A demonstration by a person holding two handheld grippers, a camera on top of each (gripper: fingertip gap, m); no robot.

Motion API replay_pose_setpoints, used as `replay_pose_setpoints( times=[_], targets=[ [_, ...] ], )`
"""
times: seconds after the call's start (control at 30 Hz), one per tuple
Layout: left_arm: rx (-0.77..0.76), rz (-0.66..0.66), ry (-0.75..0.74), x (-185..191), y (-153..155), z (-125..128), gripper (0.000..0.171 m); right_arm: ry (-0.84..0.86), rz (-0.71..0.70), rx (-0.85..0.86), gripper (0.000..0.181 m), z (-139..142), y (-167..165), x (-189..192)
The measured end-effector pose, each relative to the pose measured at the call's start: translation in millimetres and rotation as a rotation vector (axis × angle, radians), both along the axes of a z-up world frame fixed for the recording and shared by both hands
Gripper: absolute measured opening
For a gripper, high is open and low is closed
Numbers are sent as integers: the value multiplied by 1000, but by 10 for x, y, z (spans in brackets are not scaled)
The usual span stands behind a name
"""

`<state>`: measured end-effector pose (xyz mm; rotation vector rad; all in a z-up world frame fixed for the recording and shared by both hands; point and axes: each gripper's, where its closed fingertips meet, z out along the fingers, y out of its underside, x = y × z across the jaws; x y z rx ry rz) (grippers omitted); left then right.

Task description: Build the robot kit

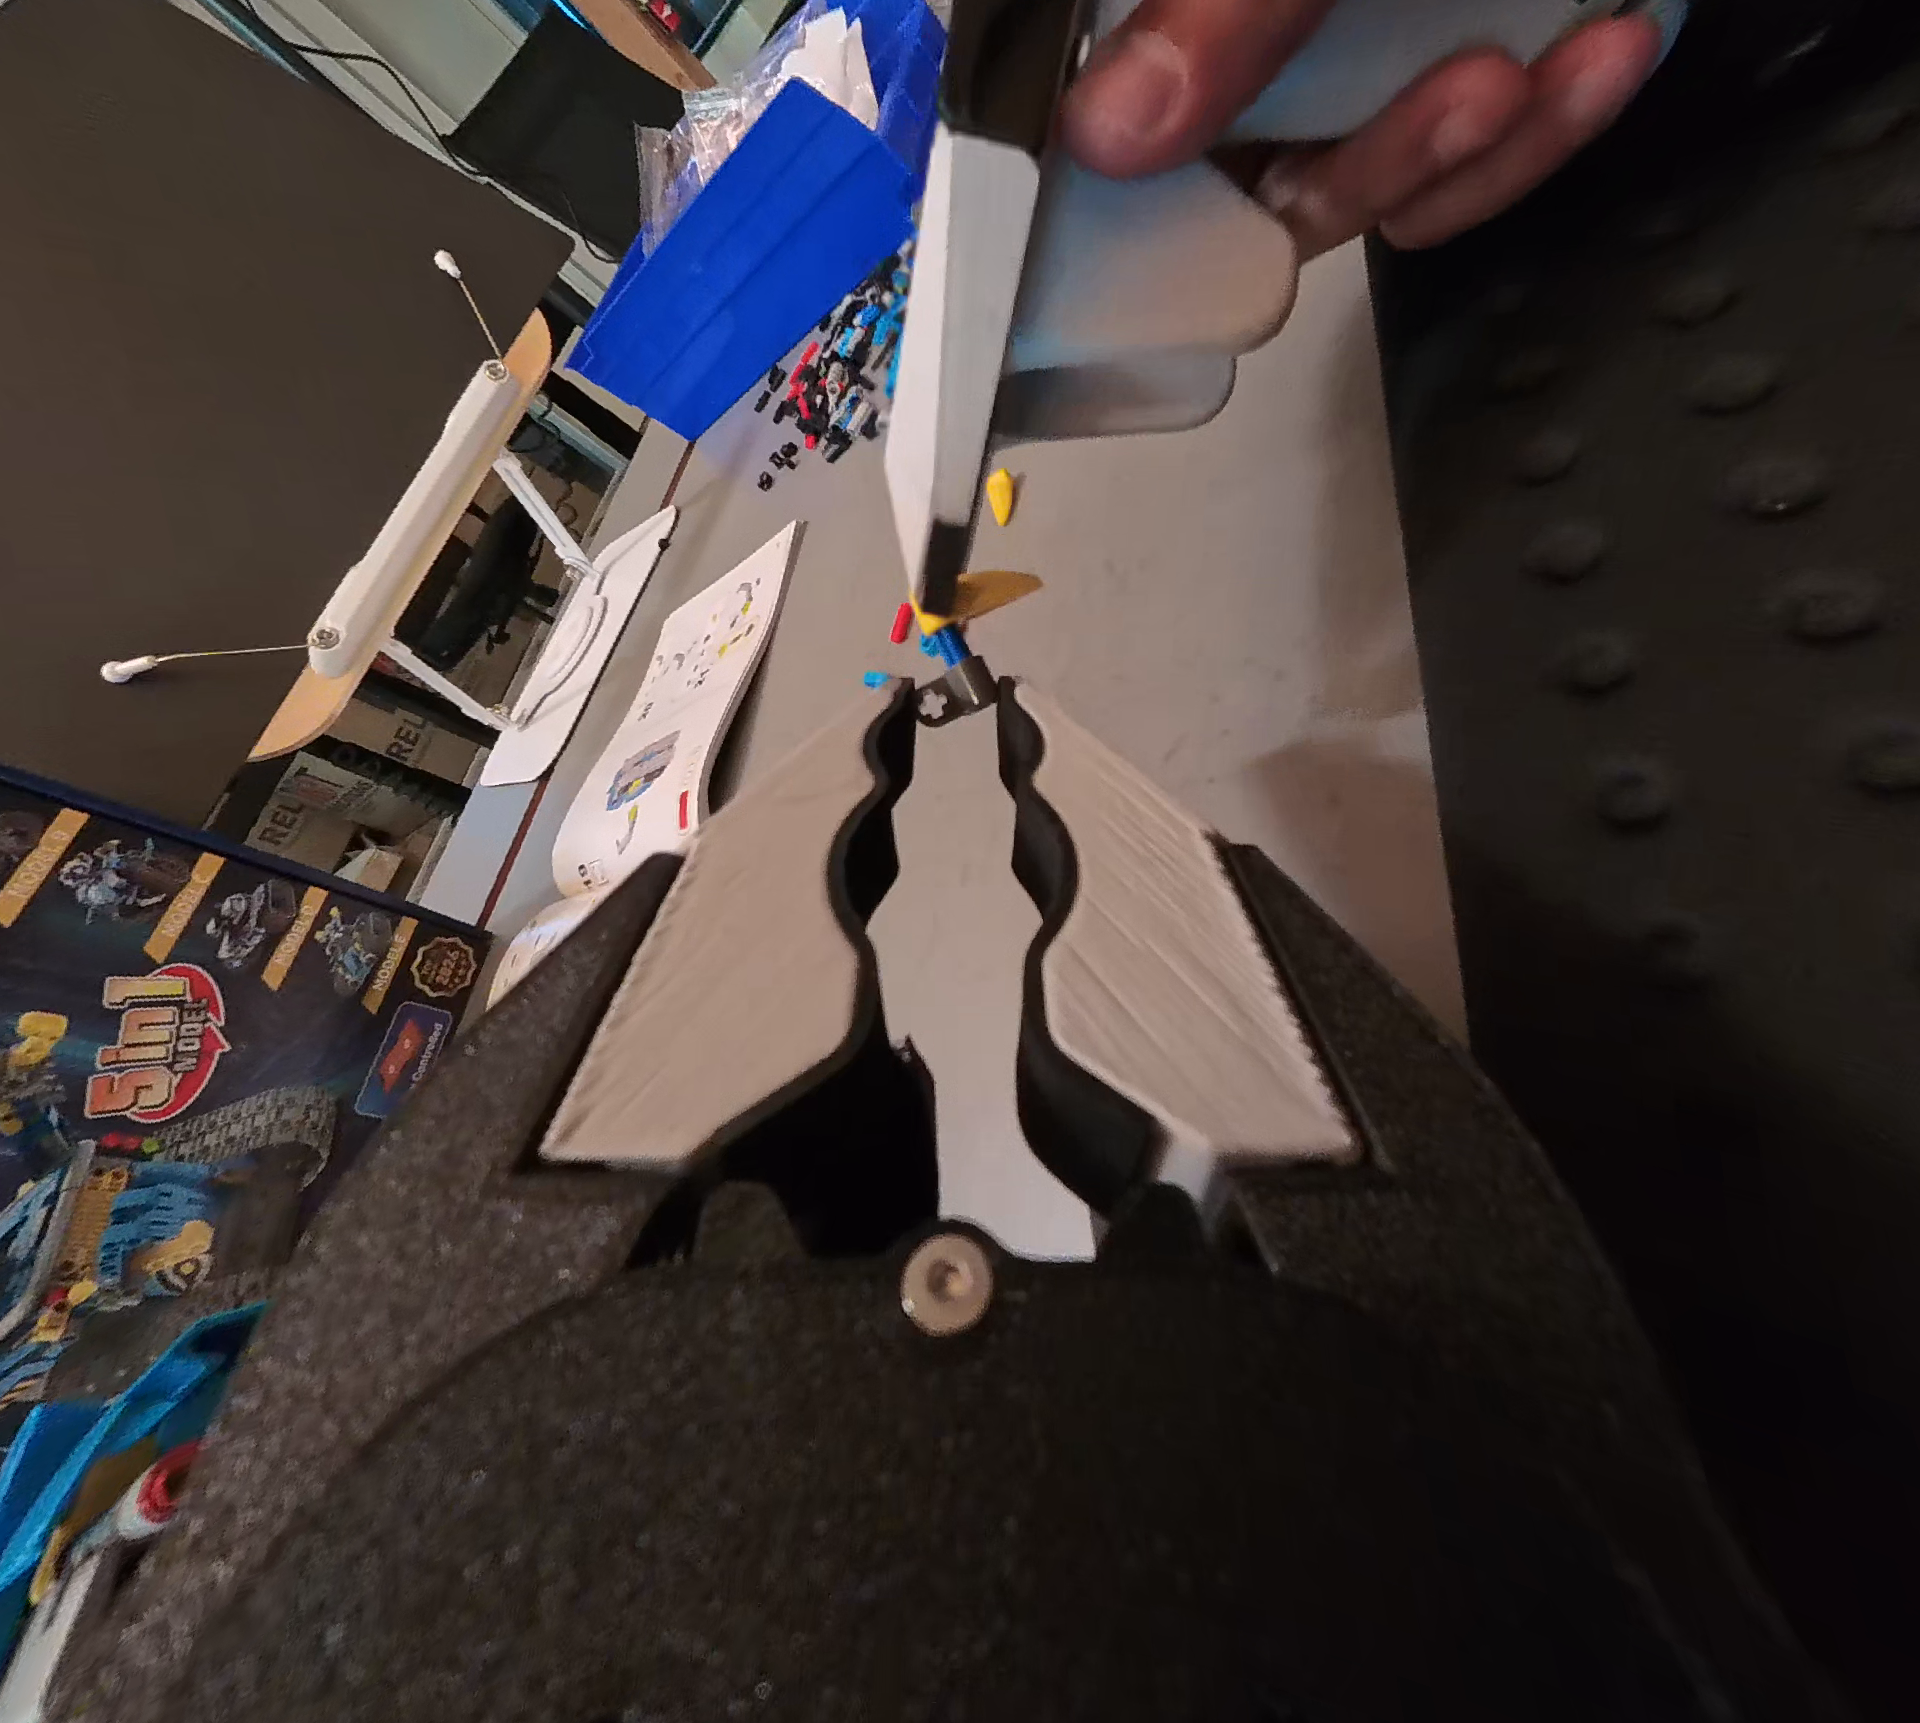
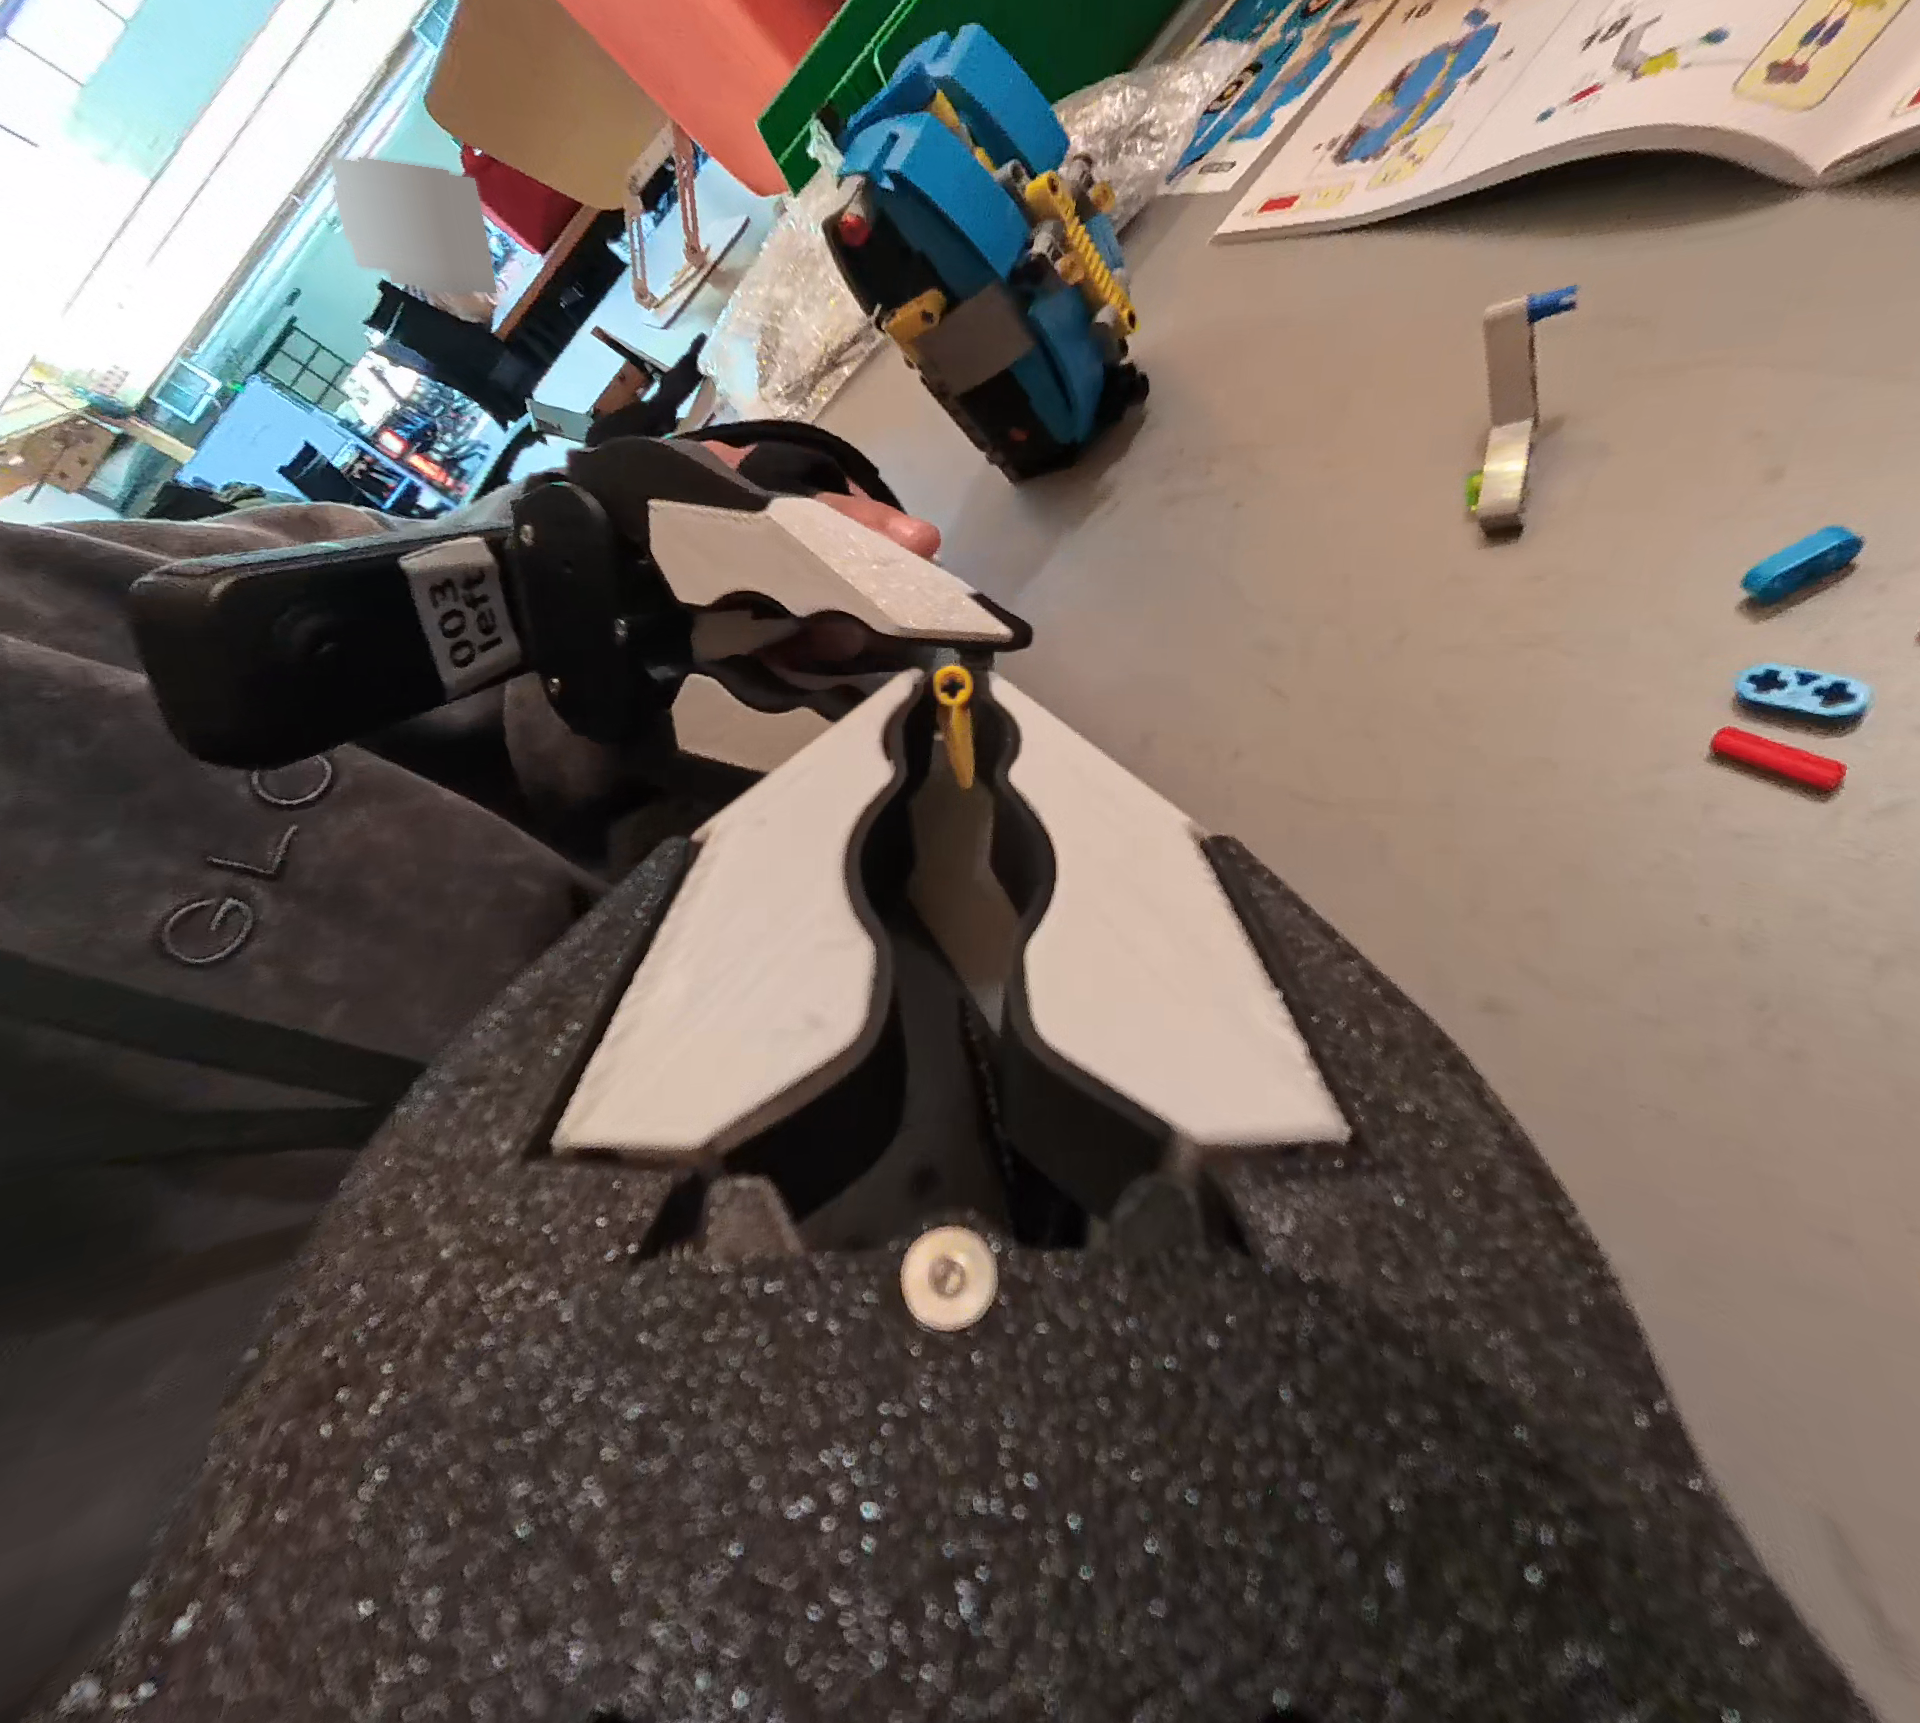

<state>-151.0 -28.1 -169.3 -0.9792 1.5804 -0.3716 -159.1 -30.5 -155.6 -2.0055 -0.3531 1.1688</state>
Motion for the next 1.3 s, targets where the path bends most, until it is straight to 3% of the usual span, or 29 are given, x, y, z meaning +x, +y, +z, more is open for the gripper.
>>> replay_pose_setpoints(
  times=[0.27,0.47,0.8,1.3],
  targets=[
    [-27,1,34,-2,2,-65,14,-107,-8,30,7,-79,7,-3],
    [18,21,53,-5,8,-80,13,-53,24,-44,6,-121,-6,-9],
    [-7,41,-9,-17,55,39,14,-286,14,168,8,0,66,-24],
    [-38,40,-19,-17,78,41,15,-362,-8,197,10,-44,68,7]
  ],
)
